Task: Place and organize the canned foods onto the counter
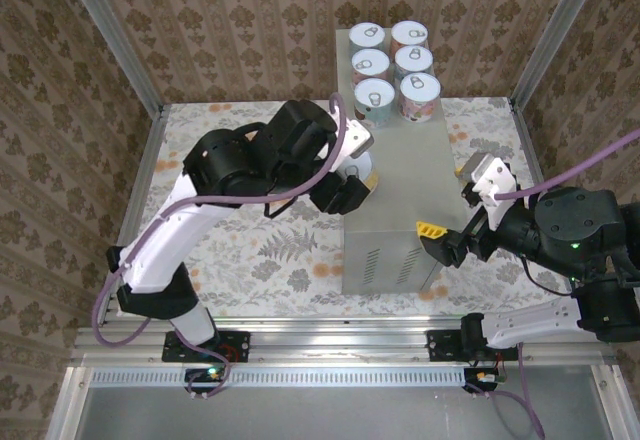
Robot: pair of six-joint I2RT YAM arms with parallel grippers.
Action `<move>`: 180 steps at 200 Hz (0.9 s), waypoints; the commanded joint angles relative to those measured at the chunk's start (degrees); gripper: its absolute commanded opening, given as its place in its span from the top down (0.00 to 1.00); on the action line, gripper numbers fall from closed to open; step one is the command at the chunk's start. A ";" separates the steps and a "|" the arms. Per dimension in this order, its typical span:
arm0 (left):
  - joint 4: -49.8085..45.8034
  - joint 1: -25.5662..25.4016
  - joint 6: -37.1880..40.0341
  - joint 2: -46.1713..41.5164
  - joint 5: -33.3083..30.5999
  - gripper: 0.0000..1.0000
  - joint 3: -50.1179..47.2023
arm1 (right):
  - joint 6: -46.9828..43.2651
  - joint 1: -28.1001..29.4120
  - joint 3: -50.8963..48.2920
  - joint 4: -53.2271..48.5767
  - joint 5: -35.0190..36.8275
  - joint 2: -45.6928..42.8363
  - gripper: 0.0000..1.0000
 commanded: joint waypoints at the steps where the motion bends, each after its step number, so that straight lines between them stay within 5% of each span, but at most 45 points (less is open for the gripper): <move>1: 1.92 -0.43 0.71 1.01 -0.14 0.36 3.86 | 1.24 0.47 -0.78 -0.95 1.90 -1.04 0.00; 180: 1.68 -0.51 1.27 11.17 3.92 0.35 12.52 | 3.74 0.45 -5.55 -0.91 2.73 -4.78 0.00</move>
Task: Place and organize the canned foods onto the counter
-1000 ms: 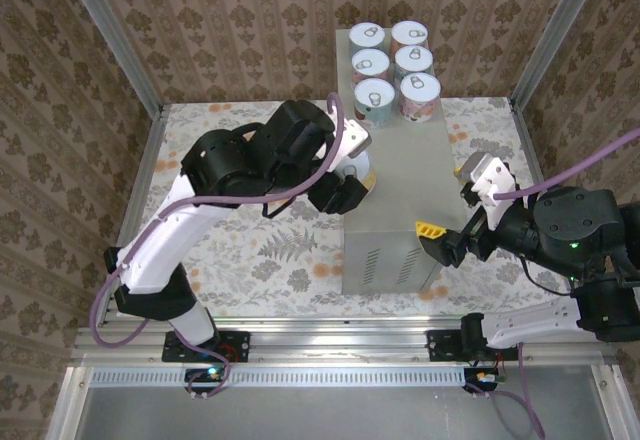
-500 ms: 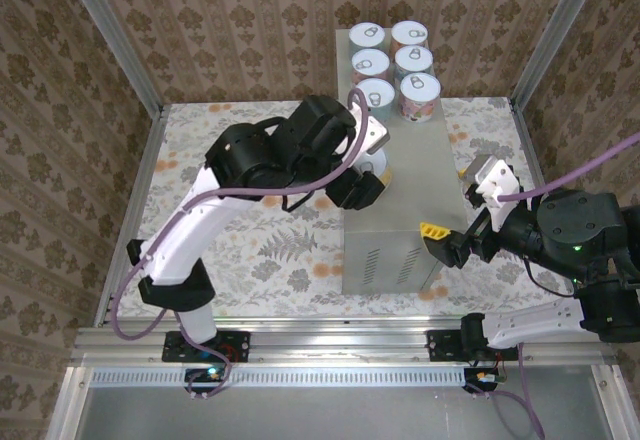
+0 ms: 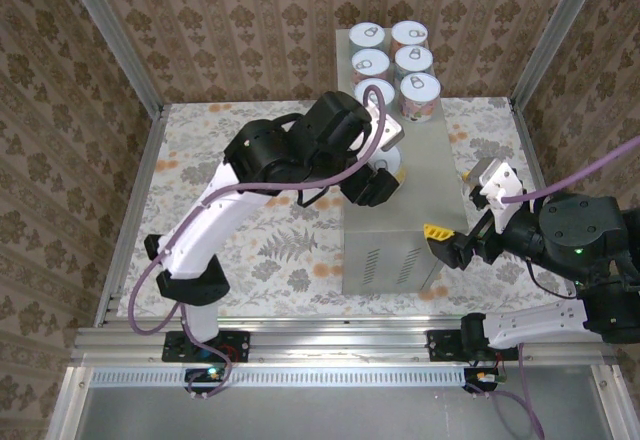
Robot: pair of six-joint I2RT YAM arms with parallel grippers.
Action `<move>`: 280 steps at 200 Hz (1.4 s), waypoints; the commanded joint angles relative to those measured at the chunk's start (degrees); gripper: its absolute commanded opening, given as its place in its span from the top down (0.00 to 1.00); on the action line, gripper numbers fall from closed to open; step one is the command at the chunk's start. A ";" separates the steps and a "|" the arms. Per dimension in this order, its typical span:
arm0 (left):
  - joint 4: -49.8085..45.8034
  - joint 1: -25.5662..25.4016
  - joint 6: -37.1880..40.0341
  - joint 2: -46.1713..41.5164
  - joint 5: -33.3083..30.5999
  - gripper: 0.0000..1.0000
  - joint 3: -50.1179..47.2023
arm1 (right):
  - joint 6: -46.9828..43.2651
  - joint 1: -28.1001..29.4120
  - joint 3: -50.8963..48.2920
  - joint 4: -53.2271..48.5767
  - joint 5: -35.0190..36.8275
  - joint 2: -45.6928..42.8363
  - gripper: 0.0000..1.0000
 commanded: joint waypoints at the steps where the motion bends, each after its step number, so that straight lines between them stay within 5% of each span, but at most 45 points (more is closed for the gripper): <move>1: 1.17 -0.47 1.27 0.62 1.14 0.35 1.74 | 1.73 0.52 -1.02 -0.88 1.88 -1.33 0.00; 280: 2.51 -0.29 2.05 -1.69 1.62 0.09 3.77 | 1.91 0.47 -2.64 0.08 1.82 -1.84 0.00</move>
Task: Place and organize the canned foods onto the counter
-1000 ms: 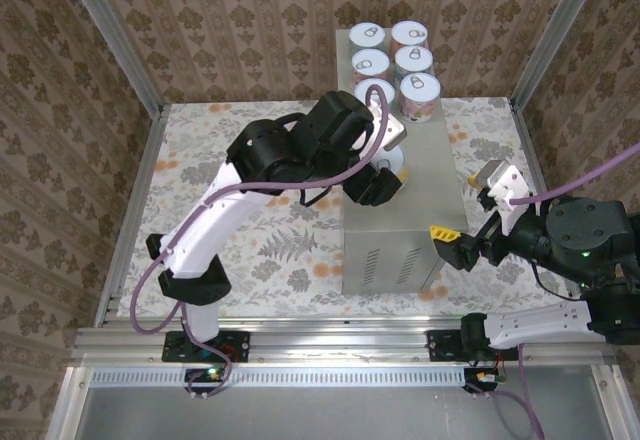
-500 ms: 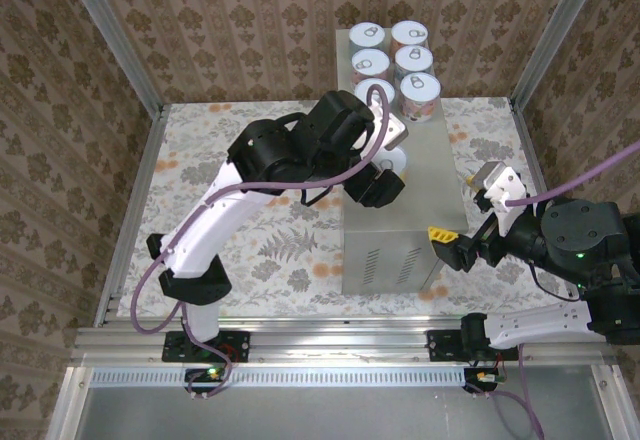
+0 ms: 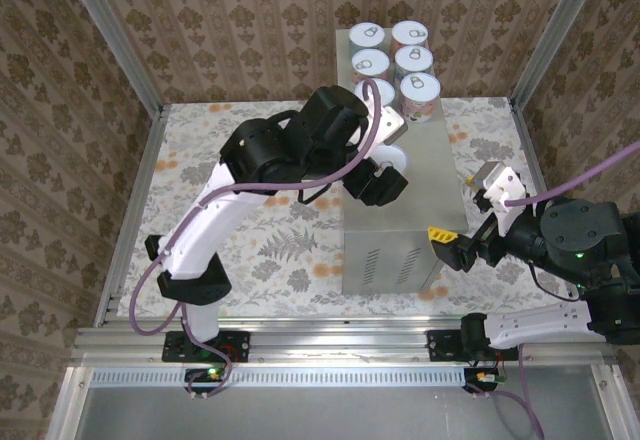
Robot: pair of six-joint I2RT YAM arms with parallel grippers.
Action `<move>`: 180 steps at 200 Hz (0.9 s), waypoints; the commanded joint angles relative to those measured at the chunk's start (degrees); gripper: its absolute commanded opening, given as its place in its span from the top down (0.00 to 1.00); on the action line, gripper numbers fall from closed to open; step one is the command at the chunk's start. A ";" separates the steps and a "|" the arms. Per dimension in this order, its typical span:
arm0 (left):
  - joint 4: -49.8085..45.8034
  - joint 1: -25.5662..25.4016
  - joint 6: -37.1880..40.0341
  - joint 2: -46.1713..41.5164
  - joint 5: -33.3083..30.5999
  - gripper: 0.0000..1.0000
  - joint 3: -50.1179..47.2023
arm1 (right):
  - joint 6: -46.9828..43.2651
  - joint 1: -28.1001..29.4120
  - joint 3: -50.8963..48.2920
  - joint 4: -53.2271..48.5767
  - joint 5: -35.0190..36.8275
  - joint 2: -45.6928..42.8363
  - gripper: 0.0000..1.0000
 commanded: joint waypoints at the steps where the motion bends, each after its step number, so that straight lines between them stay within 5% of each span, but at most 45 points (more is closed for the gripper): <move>1: 0.37 -0.29 1.13 -2.31 0.42 0.09 1.14 | 0.99 0.47 0.29 0.26 1.40 0.43 0.00; 56: 3.90 -0.30 0.79 -10.71 -0.96 0.00 -7.80 | 0.97 0.46 -0.53 1.21 1.29 1.26 0.00; 180: 13.78 -0.17 -2.37 -35.13 -8.24 0.00 -38.12 | 4.60 0.47 -2.58 4.27 6.77 4.51 0.00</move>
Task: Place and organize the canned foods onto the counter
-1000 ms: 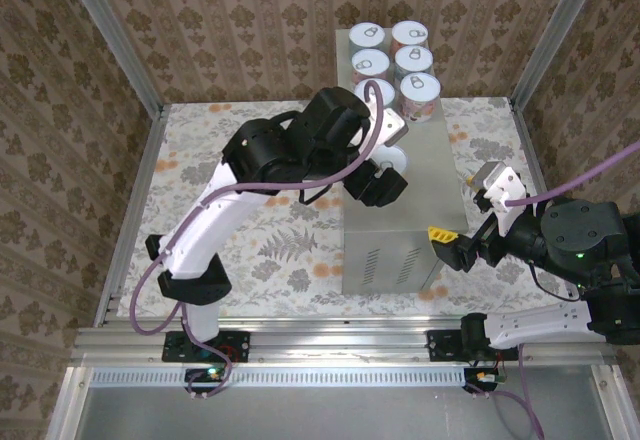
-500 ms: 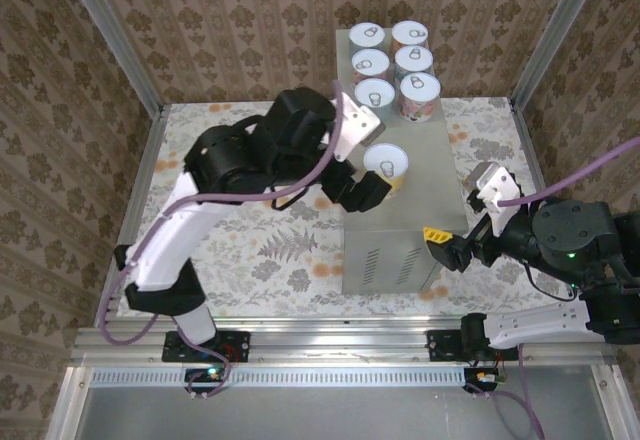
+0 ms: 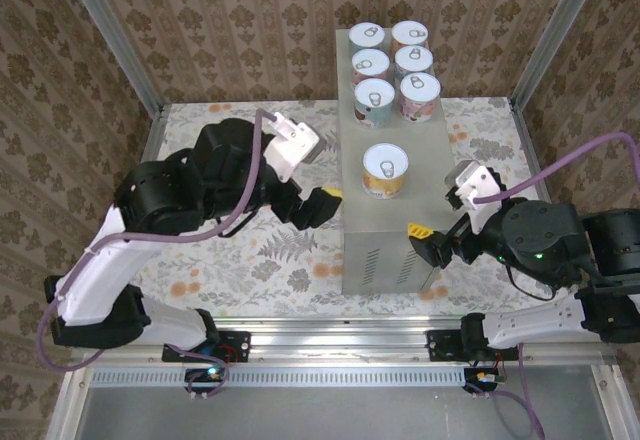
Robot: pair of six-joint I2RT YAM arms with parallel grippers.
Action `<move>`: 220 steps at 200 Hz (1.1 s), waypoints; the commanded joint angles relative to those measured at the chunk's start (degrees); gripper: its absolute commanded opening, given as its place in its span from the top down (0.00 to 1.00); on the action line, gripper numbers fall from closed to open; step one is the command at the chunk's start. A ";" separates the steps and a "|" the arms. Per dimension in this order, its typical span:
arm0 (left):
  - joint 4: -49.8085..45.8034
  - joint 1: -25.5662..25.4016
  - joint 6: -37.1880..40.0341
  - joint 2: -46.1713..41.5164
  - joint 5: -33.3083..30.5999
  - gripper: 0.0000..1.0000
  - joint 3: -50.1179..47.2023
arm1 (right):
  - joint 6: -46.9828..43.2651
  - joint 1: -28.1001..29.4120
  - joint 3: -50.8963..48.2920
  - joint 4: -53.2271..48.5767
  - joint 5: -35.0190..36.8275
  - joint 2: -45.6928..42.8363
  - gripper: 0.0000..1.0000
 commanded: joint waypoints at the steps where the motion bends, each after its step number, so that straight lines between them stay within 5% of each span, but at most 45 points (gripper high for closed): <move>1: 3.02 -0.14 -1.92 -3.68 -2.13 0.00 -3.21 | 2.16 0.47 -1.03 2.23 3.76 0.54 0.00; 124: 5.18 0.06 -2.85 -11.03 -1.64 0.00 -12.42 | 5.65 -1.94 -10.16 13.31 9.93 0.36 0.00; 220: 5.77 0.41 -2.49 -11.61 -1.33 0.00 -14.04 | 4.75 -17.81 -22.17 28.16 -8.33 -3.48 0.00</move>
